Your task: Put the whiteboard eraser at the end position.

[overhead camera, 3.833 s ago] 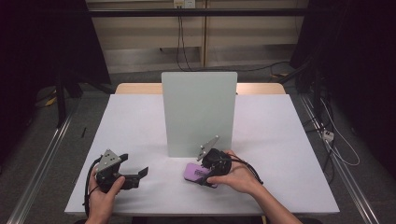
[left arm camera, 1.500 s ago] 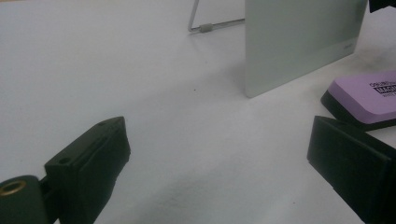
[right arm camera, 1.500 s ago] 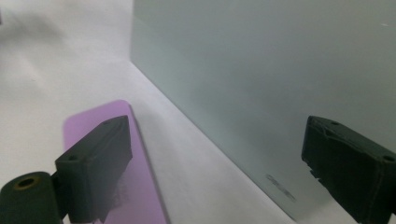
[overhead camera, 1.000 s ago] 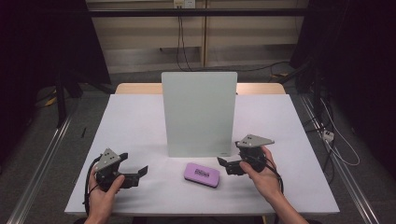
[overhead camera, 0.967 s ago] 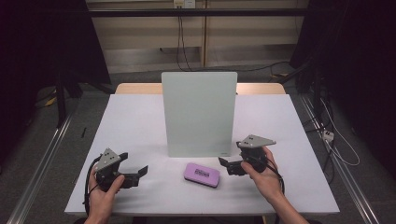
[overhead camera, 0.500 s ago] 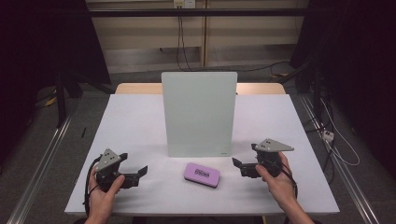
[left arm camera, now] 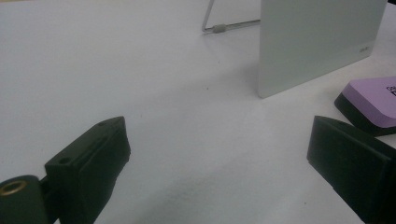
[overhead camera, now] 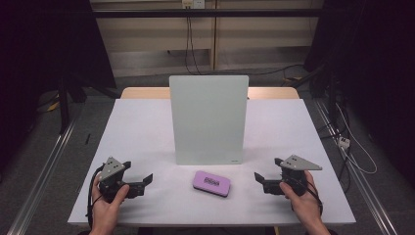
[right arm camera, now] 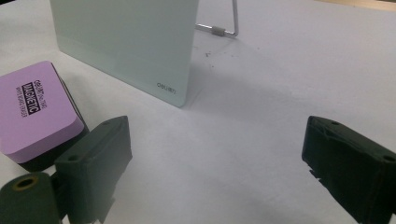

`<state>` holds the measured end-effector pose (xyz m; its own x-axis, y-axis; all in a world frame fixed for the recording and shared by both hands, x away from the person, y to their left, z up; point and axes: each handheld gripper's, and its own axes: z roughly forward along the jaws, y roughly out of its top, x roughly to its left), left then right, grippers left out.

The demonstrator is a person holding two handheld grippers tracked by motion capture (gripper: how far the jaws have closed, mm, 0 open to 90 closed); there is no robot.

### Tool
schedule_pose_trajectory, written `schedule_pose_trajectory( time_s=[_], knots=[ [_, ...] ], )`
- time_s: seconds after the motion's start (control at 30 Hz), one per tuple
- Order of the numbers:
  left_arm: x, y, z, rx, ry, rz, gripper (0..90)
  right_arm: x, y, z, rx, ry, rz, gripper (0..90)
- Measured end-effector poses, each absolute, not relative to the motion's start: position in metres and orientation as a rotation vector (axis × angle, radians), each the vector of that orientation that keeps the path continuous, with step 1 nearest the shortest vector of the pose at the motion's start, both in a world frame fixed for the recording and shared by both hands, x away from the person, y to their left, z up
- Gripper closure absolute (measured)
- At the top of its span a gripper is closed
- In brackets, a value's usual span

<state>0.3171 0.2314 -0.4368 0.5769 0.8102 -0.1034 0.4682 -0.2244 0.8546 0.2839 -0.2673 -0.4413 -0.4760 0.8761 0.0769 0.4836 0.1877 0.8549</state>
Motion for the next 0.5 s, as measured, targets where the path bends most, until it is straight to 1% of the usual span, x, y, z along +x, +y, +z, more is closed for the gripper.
schedule_pose_trajectory(
  time_s=[0.27,0.5],
  knots=[
    [0.3152,0.2323,-0.4352,1.859,1.027,0.454,5.4,0.2734,-0.2708,-0.4409,1.25,2.013,1.223,8.2],
    [0.3161,0.233,-0.435,1.859,1.027,0.449,5.4,0.2761,-0.2714,-0.4428,1.273,2.007,1.227,8.4]
  ],
)
